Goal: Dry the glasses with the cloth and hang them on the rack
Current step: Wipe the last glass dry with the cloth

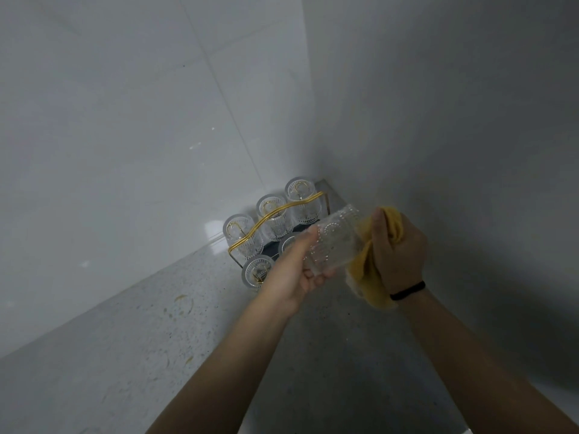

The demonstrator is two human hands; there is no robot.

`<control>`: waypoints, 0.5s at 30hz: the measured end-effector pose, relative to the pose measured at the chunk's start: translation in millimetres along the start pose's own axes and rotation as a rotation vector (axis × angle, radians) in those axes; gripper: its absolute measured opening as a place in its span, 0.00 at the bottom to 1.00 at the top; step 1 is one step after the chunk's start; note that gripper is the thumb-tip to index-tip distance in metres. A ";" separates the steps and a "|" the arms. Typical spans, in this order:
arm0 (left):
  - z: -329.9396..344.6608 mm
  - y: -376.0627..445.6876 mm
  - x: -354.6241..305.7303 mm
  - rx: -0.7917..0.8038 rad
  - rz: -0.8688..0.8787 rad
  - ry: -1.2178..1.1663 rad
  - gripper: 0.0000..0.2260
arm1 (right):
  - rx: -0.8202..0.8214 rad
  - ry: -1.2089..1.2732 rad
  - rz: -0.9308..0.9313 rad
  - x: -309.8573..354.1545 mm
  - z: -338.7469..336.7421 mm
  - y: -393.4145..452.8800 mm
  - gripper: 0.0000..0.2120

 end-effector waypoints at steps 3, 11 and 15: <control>-3.1 1.8 -17.2 -0.148 0.134 0.220 0.24 | -0.083 -0.057 0.162 -21.7 -18.4 -1.5 0.17; 18.4 6.9 -73.8 -0.511 0.509 1.014 0.31 | -0.042 -0.106 0.246 -37.4 -35.5 -15.7 0.21; 29.9 26.0 -75.5 -0.569 0.517 1.358 0.33 | -0.022 -0.099 0.261 -36.6 -31.5 -20.5 0.22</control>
Point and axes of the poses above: each hand's wrist, its own y-axis towards the middle knuckle, its own z-axis out of the palm, x = y × z, the point moved 5 cm from there along y, towards the middle knuckle, and after that the axes turned 14 degrees about -z, right-handed, at the moved point
